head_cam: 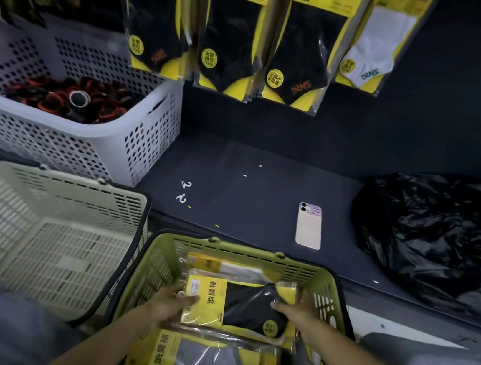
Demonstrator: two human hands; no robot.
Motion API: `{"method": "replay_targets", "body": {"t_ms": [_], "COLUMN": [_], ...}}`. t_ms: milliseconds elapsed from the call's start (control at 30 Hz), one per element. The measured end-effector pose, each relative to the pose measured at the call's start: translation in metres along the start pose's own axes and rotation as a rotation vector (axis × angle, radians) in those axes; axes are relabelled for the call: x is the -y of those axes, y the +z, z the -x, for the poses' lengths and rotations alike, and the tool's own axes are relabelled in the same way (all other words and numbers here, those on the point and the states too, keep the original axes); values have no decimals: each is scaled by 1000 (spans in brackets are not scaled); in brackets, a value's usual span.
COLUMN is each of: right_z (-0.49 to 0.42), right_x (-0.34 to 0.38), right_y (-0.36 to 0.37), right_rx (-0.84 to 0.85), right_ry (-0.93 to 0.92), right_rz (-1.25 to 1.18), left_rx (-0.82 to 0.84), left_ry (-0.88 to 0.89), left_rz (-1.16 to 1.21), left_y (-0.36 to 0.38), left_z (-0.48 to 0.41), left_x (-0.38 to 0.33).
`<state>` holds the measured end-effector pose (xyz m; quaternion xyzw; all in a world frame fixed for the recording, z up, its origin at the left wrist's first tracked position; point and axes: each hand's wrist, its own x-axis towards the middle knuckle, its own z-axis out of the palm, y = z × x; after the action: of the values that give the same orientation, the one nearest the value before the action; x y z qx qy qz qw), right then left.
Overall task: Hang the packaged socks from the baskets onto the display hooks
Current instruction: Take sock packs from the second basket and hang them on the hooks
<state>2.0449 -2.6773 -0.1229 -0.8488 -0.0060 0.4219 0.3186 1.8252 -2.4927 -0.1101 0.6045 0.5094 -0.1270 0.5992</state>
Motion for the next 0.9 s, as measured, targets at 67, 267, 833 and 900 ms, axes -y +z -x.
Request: {"method": "replay_targets", "body": {"t_ms": [67,267,833,900], "right_z": [2,26,95,99], "right_x": [5,42,142,142], "right_y": [-10,-24,-73,-72], "right_rx": [107,309,325,355], "right_ry": [50,-47,-402,-390], "right_rz": [-92,-336,-834,-838], "left_rx": [11,7,110,91], "left_ry": [-18,25,756,742], "left_rz": [-51,17,924,828], "left_y": [-2,-18,-46,-31], "left_z": [-3,10,89,94], "left_x": [3,-20,-175,-184]}}
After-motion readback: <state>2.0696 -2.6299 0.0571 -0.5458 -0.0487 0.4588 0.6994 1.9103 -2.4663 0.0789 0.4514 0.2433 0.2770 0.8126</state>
